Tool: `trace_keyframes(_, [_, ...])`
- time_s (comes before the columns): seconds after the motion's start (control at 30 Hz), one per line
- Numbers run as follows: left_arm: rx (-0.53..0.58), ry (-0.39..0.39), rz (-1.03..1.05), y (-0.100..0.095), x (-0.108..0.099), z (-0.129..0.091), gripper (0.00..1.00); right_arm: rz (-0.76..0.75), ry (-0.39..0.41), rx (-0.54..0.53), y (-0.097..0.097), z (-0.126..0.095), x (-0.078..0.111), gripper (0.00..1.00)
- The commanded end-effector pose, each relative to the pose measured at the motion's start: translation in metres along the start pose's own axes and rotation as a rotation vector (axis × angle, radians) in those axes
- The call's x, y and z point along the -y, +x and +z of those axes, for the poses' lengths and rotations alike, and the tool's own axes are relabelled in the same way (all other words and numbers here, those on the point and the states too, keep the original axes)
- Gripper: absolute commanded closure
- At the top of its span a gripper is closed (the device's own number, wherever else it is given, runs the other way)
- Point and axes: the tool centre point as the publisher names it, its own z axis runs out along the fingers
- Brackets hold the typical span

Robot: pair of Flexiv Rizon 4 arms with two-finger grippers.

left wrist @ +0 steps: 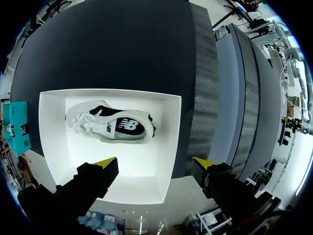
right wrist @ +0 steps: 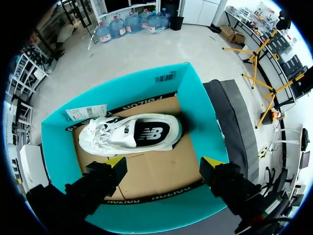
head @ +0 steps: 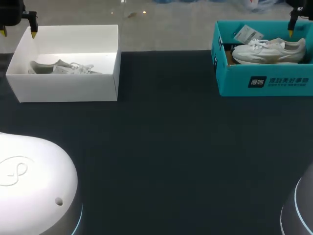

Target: Take the shoe out of the shoebox, open the shoe tongue, remove and reinsert the insole, then place the shoe into the shoebox

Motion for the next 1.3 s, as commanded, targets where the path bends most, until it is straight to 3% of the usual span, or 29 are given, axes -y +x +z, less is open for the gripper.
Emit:
trace_keyframes(0.03, [-0.003, 0.0, -0.001, 0.0, 0.0, -0.001, 0.0, -0.008, 0.038, 0.017, -0.006, 0.02, -0.029, 0.0])
trace_keyframes(0.27, [-0.003, 0.0, -0.001, 0.0, 0.0, -0.001, 0.0, -0.028, 0.043, 0.038, -0.006, 0.032, -0.031, 0.0])
trace_keyframes(0.77, [-0.003, 0.0, -0.001, 0.0, 0.0, -0.001, 0.0, -0.042, 0.085, 0.074, -0.006, 0.08, -0.034, 0.01])
trace_keyframes(0.9, [-0.003, 0.0, -0.001, 0.0, 0.0, -0.001, 0.0, -0.041, 0.087, 0.086, -0.007, 0.084, -0.037, 0.13])
trace_keyframes(1.07, [-0.003, 0.0, -0.001, 0.0, 0.0, -0.001, 0.0, -0.036, 0.089, 0.101, -0.007, 0.093, -0.043, 0.17])
trace_keyframes(1.1, [-0.003, 0.0, -0.001, 0.0, 0.0, -0.001, 0.0, -0.035, 0.092, 0.103, -0.007, 0.095, -0.043, 0.31])
trace_keyframes(1.17, [-0.003, 0.0, -0.001, 0.0, 0.0, -0.001, 0.0, -0.031, 0.095, 0.108, -0.008, 0.098, -0.044, 0.42])
trace_keyframes(1.3, [-0.003, 0.0, -0.001, 0.0, 0.0, -0.001, 0.0, -0.018, 0.094, 0.11, -0.011, 0.104, -0.046, 0.35])
